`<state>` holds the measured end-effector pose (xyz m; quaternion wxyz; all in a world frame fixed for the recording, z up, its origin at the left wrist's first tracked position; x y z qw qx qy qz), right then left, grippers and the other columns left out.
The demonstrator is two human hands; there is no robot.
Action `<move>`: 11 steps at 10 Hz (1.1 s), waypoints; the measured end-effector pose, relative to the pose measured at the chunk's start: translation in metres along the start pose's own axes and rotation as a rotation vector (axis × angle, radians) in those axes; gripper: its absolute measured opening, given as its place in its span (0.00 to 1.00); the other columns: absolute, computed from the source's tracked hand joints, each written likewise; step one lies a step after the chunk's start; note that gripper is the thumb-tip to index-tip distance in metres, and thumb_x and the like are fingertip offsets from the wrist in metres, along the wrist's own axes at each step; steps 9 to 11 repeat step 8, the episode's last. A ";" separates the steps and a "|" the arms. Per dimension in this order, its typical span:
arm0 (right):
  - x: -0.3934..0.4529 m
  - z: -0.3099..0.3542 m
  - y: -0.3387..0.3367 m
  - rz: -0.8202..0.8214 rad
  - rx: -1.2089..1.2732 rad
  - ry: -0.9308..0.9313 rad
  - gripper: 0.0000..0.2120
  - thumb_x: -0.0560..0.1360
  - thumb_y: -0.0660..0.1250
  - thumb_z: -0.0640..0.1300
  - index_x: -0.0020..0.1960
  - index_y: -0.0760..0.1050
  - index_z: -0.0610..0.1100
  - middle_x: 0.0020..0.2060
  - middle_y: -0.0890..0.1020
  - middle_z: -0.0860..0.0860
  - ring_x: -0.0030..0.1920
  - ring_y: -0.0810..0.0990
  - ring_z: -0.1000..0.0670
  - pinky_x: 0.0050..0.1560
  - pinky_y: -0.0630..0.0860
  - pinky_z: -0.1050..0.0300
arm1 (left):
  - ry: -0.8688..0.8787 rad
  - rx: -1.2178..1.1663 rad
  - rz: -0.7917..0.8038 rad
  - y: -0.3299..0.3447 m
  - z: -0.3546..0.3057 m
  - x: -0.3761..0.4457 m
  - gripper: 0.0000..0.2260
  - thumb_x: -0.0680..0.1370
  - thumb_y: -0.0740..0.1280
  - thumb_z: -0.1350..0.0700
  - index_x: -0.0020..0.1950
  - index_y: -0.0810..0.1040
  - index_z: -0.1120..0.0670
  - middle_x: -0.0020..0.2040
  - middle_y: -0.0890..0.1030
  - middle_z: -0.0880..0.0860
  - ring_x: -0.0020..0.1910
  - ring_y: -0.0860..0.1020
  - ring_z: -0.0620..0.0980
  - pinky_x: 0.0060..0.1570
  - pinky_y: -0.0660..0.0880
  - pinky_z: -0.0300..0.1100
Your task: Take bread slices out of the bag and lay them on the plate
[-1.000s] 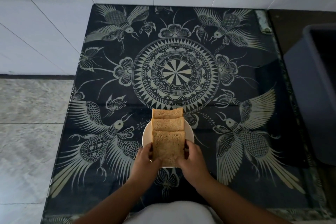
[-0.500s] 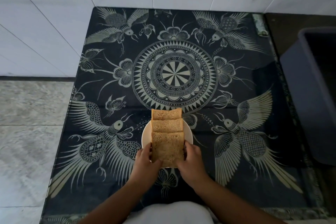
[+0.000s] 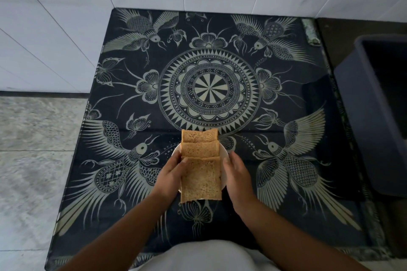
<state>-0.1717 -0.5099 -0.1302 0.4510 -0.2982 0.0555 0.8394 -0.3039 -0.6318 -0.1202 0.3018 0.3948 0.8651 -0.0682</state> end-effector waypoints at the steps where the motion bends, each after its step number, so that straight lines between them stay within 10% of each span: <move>1: -0.004 -0.002 0.002 0.053 0.017 -0.079 0.21 0.82 0.60 0.47 0.75 0.65 0.49 0.70 0.74 0.48 0.68 0.73 0.51 0.67 0.71 0.44 | 0.012 0.014 0.052 0.000 0.002 -0.003 0.17 0.84 0.56 0.60 0.68 0.69 0.42 0.61 0.78 0.44 0.52 0.80 0.31 0.43 0.77 0.27; 5: -0.001 -0.007 0.010 0.263 0.087 0.007 0.20 0.77 0.62 0.54 0.68 0.73 0.56 0.60 0.82 0.51 0.61 0.80 0.49 0.63 0.75 0.39 | 0.051 0.045 0.125 0.001 0.004 -0.008 0.18 0.84 0.56 0.62 0.70 0.65 0.44 0.64 0.74 0.46 0.52 0.79 0.31 0.45 0.76 0.27; 7: -0.012 0.001 -0.007 0.231 -0.097 -0.076 0.23 0.77 0.66 0.55 0.71 0.68 0.60 0.56 0.82 0.61 0.55 0.79 0.64 0.48 0.77 0.66 | 0.106 0.178 0.129 -0.009 0.002 -0.027 0.25 0.81 0.64 0.55 0.76 0.60 0.45 0.68 0.71 0.46 0.60 0.75 0.34 0.45 0.75 0.24; 8: -0.024 0.008 -0.021 0.146 -0.272 -0.159 0.27 0.76 0.66 0.57 0.73 0.65 0.56 0.58 0.75 0.64 0.52 0.71 0.78 0.51 0.69 0.71 | 0.161 0.425 0.090 -0.018 -0.006 -0.042 0.34 0.74 0.67 0.38 0.77 0.60 0.45 0.76 0.65 0.51 0.76 0.61 0.51 0.71 0.68 0.48; 11: -0.024 0.008 -0.021 0.146 -0.272 -0.159 0.27 0.76 0.66 0.57 0.73 0.65 0.56 0.58 0.75 0.64 0.52 0.71 0.78 0.51 0.69 0.71 | 0.161 0.425 0.090 -0.018 -0.006 -0.042 0.34 0.74 0.67 0.38 0.77 0.60 0.45 0.76 0.65 0.51 0.76 0.61 0.51 0.71 0.68 0.48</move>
Point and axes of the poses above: each hand's wrist, its own x-axis towards the middle knuckle, its own y-axis out of the palm, z = x × y, the point moved 1 cm from there along x, towards the middle knuckle
